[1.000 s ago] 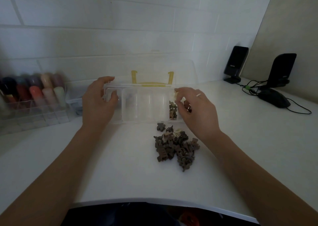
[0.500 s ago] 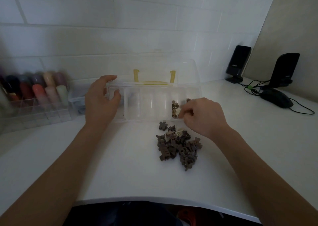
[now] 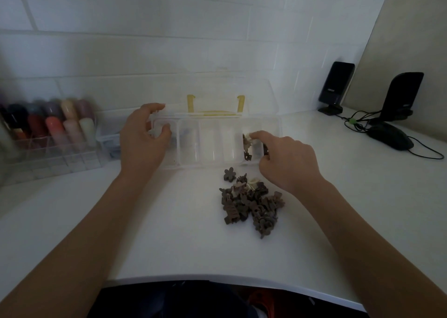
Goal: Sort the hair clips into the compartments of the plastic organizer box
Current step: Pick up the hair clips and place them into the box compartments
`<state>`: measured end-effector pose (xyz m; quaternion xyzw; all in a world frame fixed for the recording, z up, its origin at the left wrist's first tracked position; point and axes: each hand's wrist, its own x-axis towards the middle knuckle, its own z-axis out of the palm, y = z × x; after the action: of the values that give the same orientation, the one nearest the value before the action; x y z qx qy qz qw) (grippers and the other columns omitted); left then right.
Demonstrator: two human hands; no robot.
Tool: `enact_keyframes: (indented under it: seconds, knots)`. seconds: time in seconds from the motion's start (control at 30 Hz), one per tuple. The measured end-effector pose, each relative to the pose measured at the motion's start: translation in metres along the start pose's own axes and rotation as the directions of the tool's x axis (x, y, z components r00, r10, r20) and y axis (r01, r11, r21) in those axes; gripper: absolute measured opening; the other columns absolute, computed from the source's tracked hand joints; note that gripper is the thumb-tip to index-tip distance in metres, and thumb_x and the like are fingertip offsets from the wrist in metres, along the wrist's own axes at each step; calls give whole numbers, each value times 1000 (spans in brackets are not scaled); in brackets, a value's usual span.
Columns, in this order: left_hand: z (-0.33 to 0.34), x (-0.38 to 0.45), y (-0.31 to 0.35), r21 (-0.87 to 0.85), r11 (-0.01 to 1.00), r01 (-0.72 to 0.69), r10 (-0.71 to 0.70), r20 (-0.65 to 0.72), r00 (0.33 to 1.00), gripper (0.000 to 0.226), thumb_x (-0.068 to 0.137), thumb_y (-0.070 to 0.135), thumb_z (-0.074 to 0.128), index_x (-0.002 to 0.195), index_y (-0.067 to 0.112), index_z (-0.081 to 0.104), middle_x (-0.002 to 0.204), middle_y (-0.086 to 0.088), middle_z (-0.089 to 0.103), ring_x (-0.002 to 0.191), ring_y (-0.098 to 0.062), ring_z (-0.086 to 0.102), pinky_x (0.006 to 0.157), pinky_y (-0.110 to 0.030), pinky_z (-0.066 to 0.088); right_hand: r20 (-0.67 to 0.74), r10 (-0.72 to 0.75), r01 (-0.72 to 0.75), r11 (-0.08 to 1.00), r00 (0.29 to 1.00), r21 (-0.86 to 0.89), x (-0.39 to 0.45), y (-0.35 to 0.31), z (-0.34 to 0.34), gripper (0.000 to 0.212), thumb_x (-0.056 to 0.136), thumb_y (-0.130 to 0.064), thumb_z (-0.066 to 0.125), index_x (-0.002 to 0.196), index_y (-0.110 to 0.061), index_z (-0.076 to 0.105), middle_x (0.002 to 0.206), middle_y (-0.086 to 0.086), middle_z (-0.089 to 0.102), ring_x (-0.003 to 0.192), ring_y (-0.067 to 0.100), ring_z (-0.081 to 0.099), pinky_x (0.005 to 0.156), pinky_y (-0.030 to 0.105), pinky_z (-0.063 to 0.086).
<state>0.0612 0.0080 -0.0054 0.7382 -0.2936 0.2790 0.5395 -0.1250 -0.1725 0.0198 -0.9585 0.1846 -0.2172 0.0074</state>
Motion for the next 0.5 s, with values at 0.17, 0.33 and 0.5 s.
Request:
enact_keyframes:
  seconds: [0.17,0.33,0.5]
  knots:
    - [1,0,0,12,1000,-8,8,5,1000,37,77,6,62,112,17,61,112,1,62,97,-1,52,78,-3,36,-15,-73,74,992,997,106,0,2,0,36,80,-12,45,112,-28,46,65,-4,53,58,18,51,52,26,32]
    - [0,1,0,14,1000,6,-6,13,1000,38,77,7,61,113,18,60,113,-1,62,97,-3,52,76,-3,36,18,-291,280,935,957,216,-4,-10,-4,11,91,-34,51,95,-31,61,56,-8,53,51,5,47,53,22,36]
    - [0,-1,1,25,1000,12,-12,19,1000,38,77,7,63,114,16,60,114,-4,61,95,-2,50,75,1,32,29,-337,331,935,941,129,-4,-11,-5,18,90,-44,55,104,-39,66,49,-15,38,46,-5,34,51,12,26]
